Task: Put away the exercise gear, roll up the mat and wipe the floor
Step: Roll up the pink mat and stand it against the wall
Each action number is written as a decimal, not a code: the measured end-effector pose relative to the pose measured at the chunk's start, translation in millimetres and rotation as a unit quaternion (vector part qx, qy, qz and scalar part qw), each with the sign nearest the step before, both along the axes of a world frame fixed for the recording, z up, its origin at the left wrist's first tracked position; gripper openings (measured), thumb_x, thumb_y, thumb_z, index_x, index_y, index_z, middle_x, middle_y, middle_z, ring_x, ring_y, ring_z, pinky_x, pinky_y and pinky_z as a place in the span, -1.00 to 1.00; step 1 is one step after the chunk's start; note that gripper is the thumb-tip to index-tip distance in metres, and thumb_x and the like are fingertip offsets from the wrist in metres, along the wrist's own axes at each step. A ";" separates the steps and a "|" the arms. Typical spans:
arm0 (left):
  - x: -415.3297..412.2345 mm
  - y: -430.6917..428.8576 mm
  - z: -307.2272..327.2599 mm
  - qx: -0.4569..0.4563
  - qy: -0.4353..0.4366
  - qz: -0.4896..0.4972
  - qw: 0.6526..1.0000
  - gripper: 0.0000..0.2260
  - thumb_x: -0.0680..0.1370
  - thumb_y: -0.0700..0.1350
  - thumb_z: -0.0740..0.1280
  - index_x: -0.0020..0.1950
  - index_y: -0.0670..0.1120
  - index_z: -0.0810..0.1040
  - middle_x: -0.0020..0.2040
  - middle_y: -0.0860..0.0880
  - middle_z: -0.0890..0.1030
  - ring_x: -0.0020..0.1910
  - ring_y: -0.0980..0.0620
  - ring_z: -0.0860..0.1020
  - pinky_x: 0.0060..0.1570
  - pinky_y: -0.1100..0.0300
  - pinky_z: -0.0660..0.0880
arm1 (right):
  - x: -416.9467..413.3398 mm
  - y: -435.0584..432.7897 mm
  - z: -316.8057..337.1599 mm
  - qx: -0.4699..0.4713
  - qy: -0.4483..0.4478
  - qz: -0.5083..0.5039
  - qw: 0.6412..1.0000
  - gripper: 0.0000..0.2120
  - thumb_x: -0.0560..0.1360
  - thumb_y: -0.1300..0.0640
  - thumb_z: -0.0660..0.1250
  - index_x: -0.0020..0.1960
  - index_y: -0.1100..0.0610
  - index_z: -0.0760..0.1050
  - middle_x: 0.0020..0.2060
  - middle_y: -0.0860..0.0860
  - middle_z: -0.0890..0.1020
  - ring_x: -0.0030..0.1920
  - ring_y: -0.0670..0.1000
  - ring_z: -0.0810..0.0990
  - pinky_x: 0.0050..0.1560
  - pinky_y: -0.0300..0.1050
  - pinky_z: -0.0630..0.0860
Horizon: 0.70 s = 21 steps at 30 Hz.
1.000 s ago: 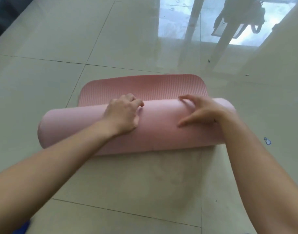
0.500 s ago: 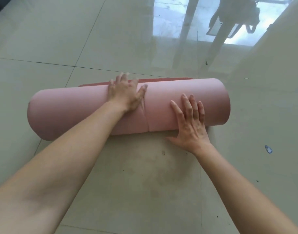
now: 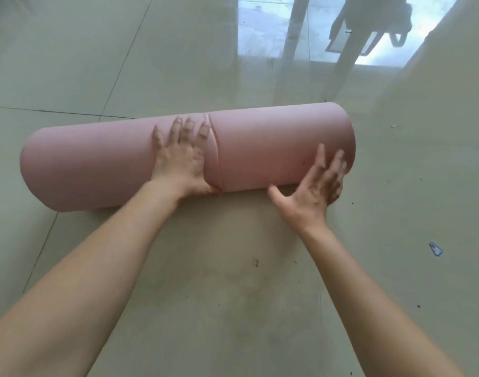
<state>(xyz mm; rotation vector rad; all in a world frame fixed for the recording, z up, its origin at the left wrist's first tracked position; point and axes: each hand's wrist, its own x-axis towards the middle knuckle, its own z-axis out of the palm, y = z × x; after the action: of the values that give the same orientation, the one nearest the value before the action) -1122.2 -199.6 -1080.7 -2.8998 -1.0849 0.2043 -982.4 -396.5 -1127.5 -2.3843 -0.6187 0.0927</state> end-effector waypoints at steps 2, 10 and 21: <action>9.8 21.5 7.4 -0.027 -0.004 0.003 1.000 0.29 0.07 0.49 0.46 0.59 0.03 -0.12 0.57 -0.13 0.07 0.56 -0.14 0.03 0.48 -0.28 -0.05 | 19.4 -9.5 -7.1 0.066 0.131 -0.090 0.985 0.25 0.26 -0.23 0.58 0.62 0.03 -0.18 0.59 0.23 -0.09 0.60 0.19 -0.06 0.52 0.12 -0.04; 2.6 11.5 -8.9 0.015 0.012 -0.015 1.000 0.31 0.03 0.51 0.44 0.56 0.08 -0.19 0.56 -0.22 -0.03 0.56 -0.23 -0.08 0.43 -0.34 -0.13 | 59.6 18.4 28.6 0.405 0.606 -0.151 0.667 -0.32 0.29 -0.27 0.57 0.27 0.04 0.51 0.08 0.09 0.72 0.13 0.18 0.67 0.13 0.33 0.58; -25.6 -9.6 26.6 0.025 -0.117 0.024 0.992 0.18 0.09 0.41 0.50 0.58 0.05 0.06 0.50 -0.21 0.26 0.51 -0.19 0.19 0.44 -0.28 0.09 | 38.7 20.8 88.8 0.417 0.500 -0.199 0.733 -0.30 0.21 -0.09 0.65 0.26 0.02 0.46 0.11 -0.01 0.69 0.05 0.05 0.70 -0.03 0.13 0.68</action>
<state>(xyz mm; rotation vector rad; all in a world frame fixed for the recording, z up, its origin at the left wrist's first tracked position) -1147.8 -209.2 -1054.1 -2.9089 -1.1733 -0.1655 -943.7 -375.7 -1038.8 -1.2237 0.3483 0.6941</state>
